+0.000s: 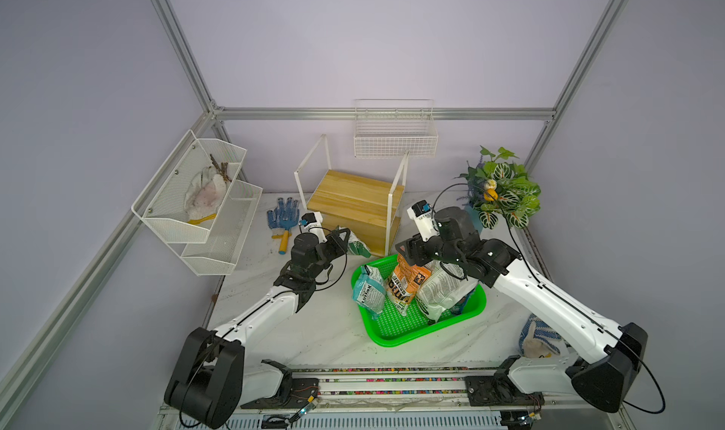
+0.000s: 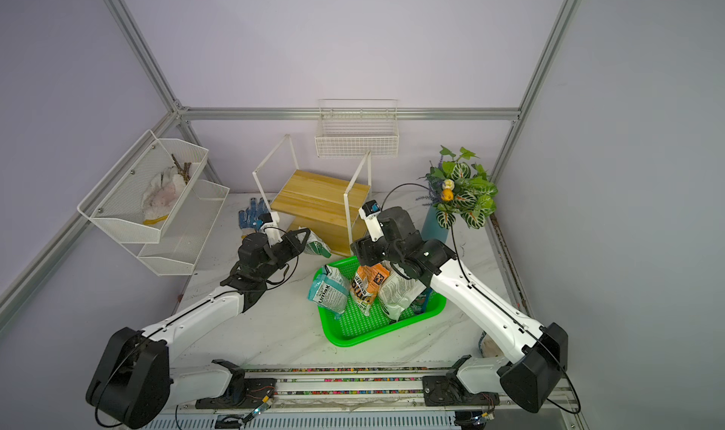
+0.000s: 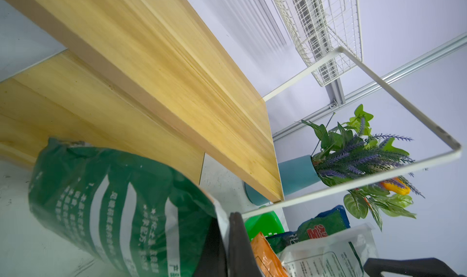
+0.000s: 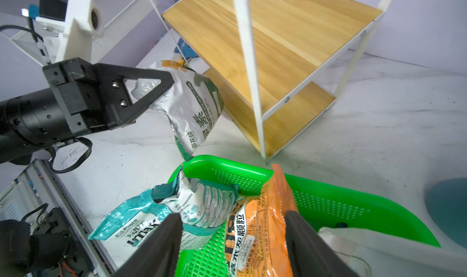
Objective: Take down the fertilizer bag from the shelf
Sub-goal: Pick up the fertilizer bag from the shelf.
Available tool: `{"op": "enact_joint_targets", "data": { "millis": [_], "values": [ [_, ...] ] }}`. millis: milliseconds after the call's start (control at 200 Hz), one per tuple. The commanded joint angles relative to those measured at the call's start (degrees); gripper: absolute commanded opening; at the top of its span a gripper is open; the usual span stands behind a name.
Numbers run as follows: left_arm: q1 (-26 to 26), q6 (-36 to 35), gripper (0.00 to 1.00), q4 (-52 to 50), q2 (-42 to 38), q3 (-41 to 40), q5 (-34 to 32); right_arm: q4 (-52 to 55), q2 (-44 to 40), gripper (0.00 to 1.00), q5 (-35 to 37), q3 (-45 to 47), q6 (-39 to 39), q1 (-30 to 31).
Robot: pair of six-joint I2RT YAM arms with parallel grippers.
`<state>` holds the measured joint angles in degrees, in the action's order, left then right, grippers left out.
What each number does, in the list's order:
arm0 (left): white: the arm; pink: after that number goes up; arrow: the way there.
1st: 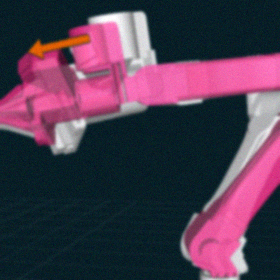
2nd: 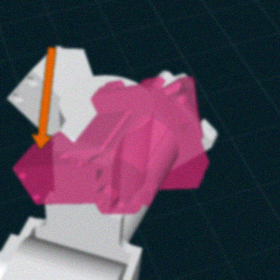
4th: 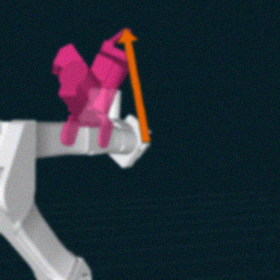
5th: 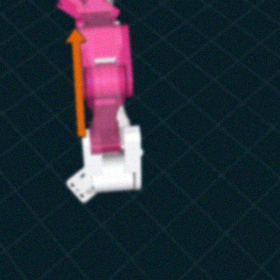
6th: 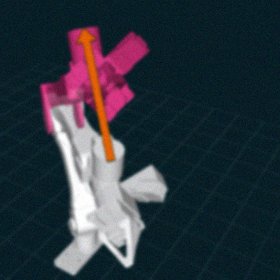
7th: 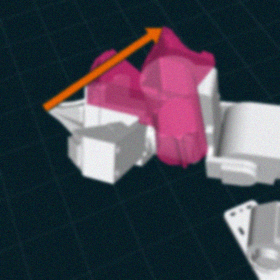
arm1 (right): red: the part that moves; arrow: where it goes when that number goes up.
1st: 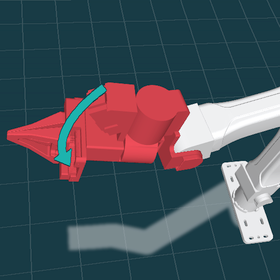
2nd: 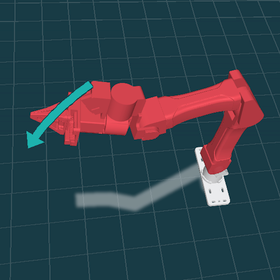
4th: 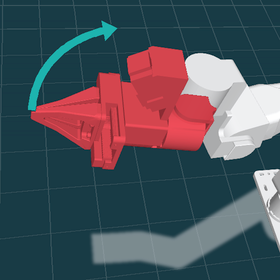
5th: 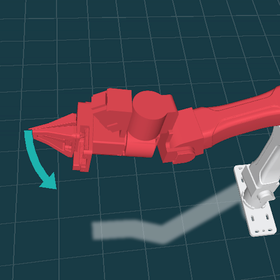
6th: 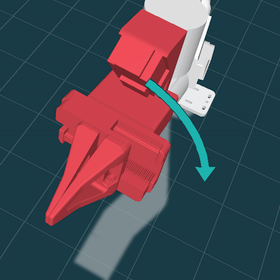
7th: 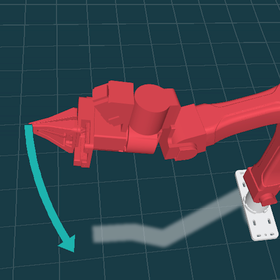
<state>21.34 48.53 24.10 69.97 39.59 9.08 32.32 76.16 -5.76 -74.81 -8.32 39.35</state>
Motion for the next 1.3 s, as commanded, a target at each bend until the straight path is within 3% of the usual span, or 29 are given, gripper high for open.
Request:
{"op": "enact_joint_targets", "data": {
  "millis": [0, 215, 565, 690, 800, 910, 1085, 1295],
  "values": [
    [1.09, -5.44, 0.0, -1.23, -6.71, 0.71, -1.97, -4.33, -0.86, 0.7, -2.14, -1.31, 1.4, 2.79],
    [3.39, -5.48, 0.0, -9.37, -16.0, 0.82, -4.53, -9.07, 3.44, 0.7, -4.69, -3.68, 1.0, 7.56],
    [6.39, -3.01, 0.0, -11.37, -24.19, -1.46, -9.08, -11.47, 11.7, 0.68, -2.53, -8.5, -0.09, 14.03],
    [6.47, -3.26, 0.0, -12.47, -25.89, -1.01, -9.05, -12.49, 13.65, 0.49, -1.55, -8.4, -1.12, 14.23],
    [6.56, -3.08, 0.0, -13.17, -27.05, -0.63, -8.82, -13.31, 14.22, 0.17, -1.62, -8.68, -1.94, 14.26],
    [6.67, -3.4, 0.0, -14.58, -27.84, 0.45, -7.97, -14.11, 13.72, 0.0, -1.23, -8.99, -2.23, 14.19],
    [6.87, -5.57, 0.0, -16.09, -26.69, 3.89, -2.99, -12.85, 10.25, 0.0, 3.4, -10.41, -0.03, 14.24],
    [7.05, -7.84, 0.0, -18.03, -21.82, 9.75, 8.02, -7.99, 4.4, 0.0, 9.88, -12.54, 3.6, 14.08]
  ]
}}
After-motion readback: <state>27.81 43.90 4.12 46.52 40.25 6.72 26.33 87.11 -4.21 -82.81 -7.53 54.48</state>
